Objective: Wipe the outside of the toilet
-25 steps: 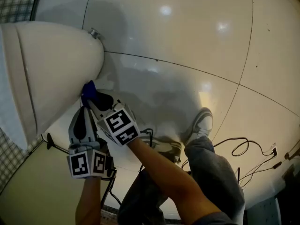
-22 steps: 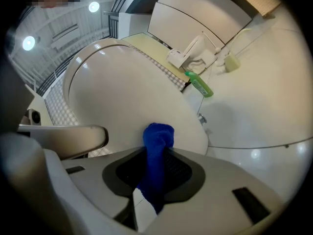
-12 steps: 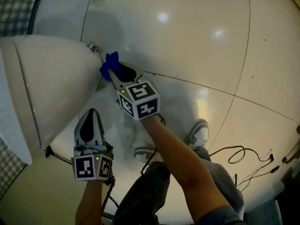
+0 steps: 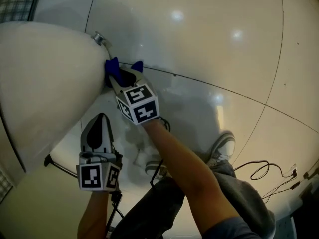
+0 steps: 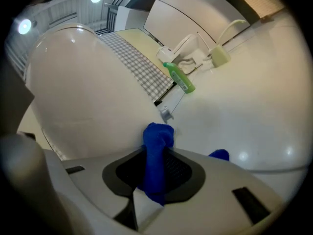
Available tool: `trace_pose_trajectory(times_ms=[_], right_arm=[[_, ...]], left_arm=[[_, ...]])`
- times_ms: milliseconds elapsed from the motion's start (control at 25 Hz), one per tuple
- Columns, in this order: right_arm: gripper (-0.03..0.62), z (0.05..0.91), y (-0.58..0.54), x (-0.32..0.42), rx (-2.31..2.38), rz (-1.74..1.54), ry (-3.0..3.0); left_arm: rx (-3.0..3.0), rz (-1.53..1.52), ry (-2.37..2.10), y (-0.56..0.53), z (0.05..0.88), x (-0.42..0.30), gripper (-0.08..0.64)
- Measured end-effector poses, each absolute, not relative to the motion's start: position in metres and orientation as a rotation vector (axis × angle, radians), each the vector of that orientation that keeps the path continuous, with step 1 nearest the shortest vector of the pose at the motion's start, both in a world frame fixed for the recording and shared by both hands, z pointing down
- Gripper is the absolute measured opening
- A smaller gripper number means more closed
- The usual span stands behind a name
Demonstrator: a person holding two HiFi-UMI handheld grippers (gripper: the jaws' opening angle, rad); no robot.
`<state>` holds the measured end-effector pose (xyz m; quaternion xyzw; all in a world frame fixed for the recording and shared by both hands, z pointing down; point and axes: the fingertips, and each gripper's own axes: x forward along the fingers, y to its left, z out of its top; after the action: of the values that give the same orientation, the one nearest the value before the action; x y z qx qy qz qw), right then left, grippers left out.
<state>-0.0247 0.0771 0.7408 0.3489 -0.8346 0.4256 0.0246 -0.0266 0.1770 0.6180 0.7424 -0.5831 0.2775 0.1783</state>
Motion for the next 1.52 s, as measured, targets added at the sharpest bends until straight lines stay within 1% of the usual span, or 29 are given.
trace_pose_trajectory(times_ms=[120, 240, 440, 640, 840, 1000, 1120, 1320, 1520], right_arm=[[0.098, 0.742, 0.123, -0.042, 1.047, 1.415, -2.554], [0.098, 0.735, 0.157, -0.059, 0.977, 1.447, -2.550], [0.098, 0.705, 0.165, -0.058, 0.970, 1.444, -2.540], [0.098, 0.620, 0.193, -0.040, 0.836, 1.299, -2.588], [0.098, 0.498, 0.226, -0.054, 0.594, 1.093, -2.677], [0.098, 0.396, 0.258, -0.087, 0.421, 1.002, -2.753], [0.098, 0.344, 0.283, -0.120, 0.298, 0.929, -2.772], [0.098, 0.304, 0.316, -0.177, 0.119, 0.820, -2.796], [0.098, 0.284, 0.327, -0.241, 0.222, 0.774, -2.842]], left_arm=[[2.083, 0.790, -1.650, 0.193, 0.620, -0.034, 0.011], [2.039, 0.775, -1.675, 0.204, 0.619, -0.047, 0.011], [1.941, 0.739, -1.736, 0.218, 0.601, -0.067, 0.011], [1.854, 0.600, -1.814, 0.233, 0.541, -0.065, 0.011], [1.733, 0.479, -1.943, 0.250, 0.451, -0.087, 0.011], [1.624, 0.401, -2.058, 0.280, 0.385, -0.123, 0.011], [1.506, 0.342, -2.156, 0.314, 0.349, -0.158, 0.011], [1.317, 0.216, -2.311, 0.361, 0.315, -0.213, 0.011], [1.242, 0.116, -2.361, 0.389, 0.282, -0.276, 0.011]])
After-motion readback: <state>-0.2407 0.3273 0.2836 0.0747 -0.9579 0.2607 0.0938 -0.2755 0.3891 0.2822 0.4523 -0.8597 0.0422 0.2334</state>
